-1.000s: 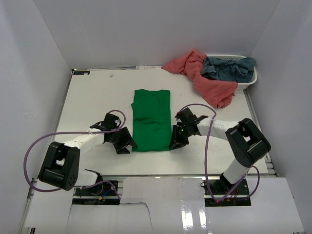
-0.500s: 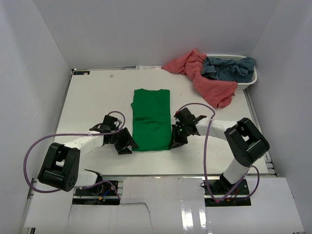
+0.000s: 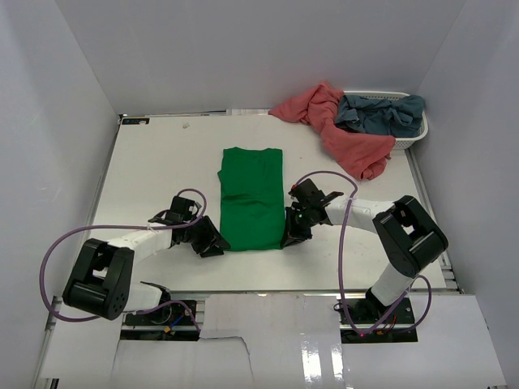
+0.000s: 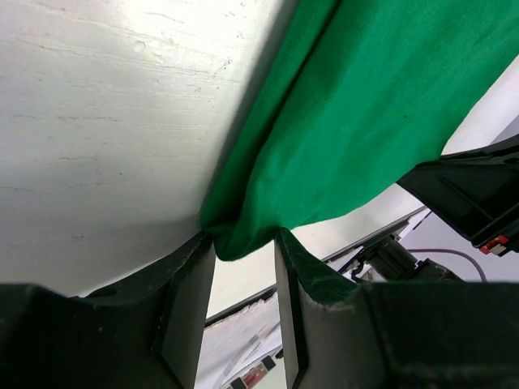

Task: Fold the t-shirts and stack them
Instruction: Grab one side of the 2/3 rectangular tshirt with both arms

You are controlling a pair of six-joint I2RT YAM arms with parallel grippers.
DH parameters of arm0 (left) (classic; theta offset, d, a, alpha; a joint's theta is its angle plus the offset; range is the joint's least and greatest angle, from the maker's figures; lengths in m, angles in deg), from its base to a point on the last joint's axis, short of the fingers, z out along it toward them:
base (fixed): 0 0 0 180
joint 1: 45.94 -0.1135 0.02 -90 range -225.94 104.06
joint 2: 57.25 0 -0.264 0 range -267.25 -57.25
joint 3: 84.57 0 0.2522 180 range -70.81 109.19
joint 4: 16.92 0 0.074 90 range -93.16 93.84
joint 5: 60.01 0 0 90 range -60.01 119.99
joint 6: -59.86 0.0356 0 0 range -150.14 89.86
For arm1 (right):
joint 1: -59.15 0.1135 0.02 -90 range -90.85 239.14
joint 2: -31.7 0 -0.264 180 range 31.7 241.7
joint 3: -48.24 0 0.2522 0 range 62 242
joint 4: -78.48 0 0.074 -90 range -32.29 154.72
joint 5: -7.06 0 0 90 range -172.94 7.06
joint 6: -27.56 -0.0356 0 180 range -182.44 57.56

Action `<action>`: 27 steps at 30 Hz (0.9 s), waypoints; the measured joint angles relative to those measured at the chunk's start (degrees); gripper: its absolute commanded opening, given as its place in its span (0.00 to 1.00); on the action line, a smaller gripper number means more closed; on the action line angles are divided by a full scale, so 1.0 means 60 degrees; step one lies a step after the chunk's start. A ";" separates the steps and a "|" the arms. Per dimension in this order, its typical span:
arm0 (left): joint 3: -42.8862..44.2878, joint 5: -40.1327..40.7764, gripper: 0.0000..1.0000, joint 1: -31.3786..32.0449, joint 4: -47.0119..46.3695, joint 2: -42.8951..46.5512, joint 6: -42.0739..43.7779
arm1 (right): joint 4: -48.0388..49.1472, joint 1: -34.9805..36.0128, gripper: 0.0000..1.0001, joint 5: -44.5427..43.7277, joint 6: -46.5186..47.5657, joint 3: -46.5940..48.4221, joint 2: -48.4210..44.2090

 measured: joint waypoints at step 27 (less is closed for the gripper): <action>-0.0186 0.0707 0.36 -0.0135 0.0073 0.0361 -0.0532 | 0.0022 0.0004 0.08 -0.0025 0.0102 0.0000 -0.0018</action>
